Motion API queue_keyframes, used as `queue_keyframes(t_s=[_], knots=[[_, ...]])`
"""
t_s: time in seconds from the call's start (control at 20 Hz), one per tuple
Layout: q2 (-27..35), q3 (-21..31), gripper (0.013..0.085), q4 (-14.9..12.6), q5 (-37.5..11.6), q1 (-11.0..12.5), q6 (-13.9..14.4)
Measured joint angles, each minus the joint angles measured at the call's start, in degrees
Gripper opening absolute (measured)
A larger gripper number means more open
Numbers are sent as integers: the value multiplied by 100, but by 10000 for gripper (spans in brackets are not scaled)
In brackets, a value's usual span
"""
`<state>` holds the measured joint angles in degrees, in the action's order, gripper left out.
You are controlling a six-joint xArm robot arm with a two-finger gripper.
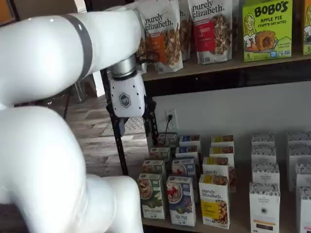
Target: Pick up the blue and white box that is on the bottom shelf, the second box from the left
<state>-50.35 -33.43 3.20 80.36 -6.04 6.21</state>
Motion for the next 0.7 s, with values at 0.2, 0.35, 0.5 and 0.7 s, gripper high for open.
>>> queue_keyframes(t_s=[0.2,0.35,0.5,0.7], knots=[[87,212,850,-30,-369,-3,-8],[170,361,850,-42,-664,-2,-18],[275,514,850,-88,-989,-12,-8],[491,682,850,-173,-1372,-15,17]])
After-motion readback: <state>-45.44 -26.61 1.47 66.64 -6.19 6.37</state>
